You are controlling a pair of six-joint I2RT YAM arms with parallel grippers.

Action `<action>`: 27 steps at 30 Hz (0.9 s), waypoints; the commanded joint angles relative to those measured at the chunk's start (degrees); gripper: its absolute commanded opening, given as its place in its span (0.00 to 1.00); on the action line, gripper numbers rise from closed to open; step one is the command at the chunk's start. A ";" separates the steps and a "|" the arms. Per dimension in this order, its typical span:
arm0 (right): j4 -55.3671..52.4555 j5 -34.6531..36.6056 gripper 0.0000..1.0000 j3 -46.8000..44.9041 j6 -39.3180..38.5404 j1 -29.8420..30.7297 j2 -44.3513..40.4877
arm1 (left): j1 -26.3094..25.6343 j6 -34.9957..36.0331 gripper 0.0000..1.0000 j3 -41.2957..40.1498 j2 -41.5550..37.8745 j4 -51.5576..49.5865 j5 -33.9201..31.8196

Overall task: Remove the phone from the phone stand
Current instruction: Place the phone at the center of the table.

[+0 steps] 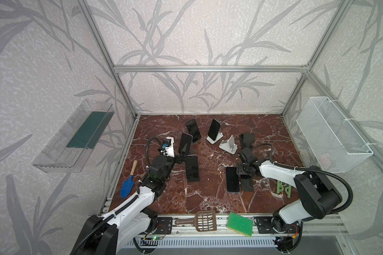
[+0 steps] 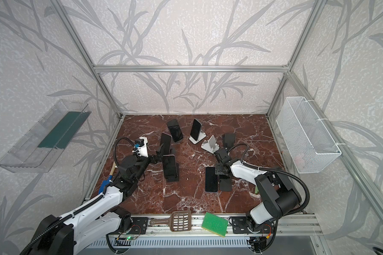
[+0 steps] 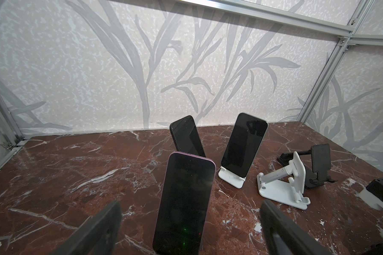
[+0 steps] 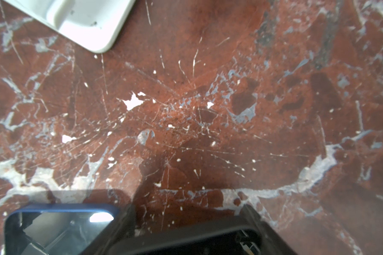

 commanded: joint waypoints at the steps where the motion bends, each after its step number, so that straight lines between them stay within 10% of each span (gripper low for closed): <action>1: -0.65 1.24 0.69 -0.41 0.86 0.34 1.38 | -0.17 -0.17 0.98 -0.90 -0.33 1.70 -0.38; 27: -5.92 1.90 0.76 3.25 -1.39 0.30 2.78 | -0.16 -0.13 0.99 -1.13 -0.59 1.70 -1.00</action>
